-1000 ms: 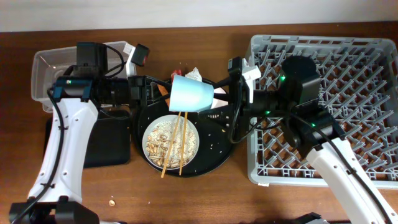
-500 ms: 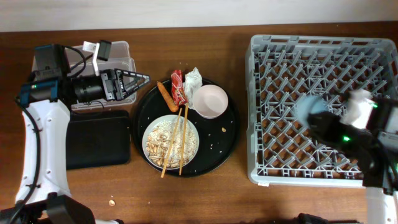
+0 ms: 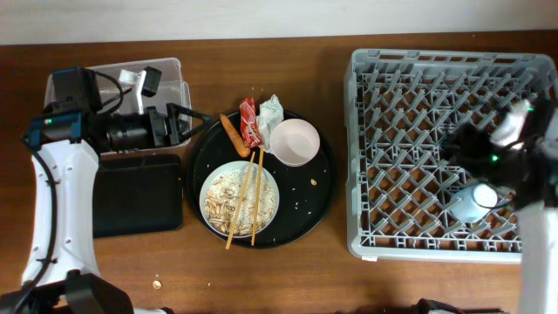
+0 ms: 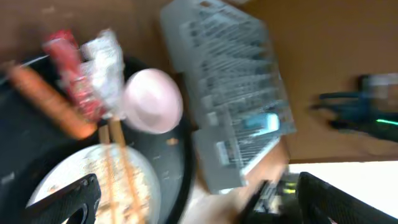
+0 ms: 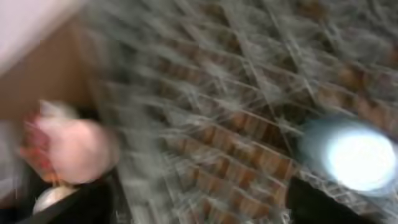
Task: Sort waste into correct bins and load items into the dishwasher rack
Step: 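Grasp the pink bowl with the right gripper and place it in rack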
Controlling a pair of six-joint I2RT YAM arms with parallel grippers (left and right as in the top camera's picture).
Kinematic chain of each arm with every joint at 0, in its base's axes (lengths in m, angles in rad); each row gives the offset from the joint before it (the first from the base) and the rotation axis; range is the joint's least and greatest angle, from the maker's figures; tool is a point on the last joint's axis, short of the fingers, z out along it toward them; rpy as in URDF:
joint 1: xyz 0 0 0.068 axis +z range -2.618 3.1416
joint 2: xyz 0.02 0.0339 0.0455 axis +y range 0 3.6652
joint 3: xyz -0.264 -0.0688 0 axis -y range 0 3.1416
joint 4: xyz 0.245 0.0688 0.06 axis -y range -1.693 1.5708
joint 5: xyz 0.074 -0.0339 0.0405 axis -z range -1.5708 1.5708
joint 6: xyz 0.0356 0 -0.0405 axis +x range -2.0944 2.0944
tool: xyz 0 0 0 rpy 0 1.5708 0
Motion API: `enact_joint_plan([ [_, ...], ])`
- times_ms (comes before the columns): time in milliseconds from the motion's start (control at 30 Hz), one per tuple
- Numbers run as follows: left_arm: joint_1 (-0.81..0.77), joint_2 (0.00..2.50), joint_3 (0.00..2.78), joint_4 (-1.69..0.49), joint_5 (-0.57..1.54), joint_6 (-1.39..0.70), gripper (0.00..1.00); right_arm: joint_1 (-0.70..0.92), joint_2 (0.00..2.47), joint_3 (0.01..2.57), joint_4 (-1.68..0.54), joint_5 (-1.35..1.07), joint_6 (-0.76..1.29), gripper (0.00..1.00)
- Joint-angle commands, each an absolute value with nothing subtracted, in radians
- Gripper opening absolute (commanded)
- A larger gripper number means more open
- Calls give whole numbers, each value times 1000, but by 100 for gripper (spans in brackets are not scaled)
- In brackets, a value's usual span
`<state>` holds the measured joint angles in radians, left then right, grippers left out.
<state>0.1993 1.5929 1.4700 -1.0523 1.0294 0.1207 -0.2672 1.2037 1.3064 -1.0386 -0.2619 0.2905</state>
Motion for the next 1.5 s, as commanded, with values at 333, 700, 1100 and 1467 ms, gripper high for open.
enact_joint_plan([
  [333,-103,1215,1473,-1199,160,-38,100,417,1945,1325,-485,31,582,63],
  [700,-103,1215,1474,-1198,160,-38,100,402,1516,1327,-670,273,502,4],
  [1100,-103,1215,1474,-1199,160,-38,100,-33,1789,1326,-393,1341,-112,4],
  [1467,-103,1215,1474,-1198,160,-38,100,249,1920,1326,-413,1153,-228,5],
])
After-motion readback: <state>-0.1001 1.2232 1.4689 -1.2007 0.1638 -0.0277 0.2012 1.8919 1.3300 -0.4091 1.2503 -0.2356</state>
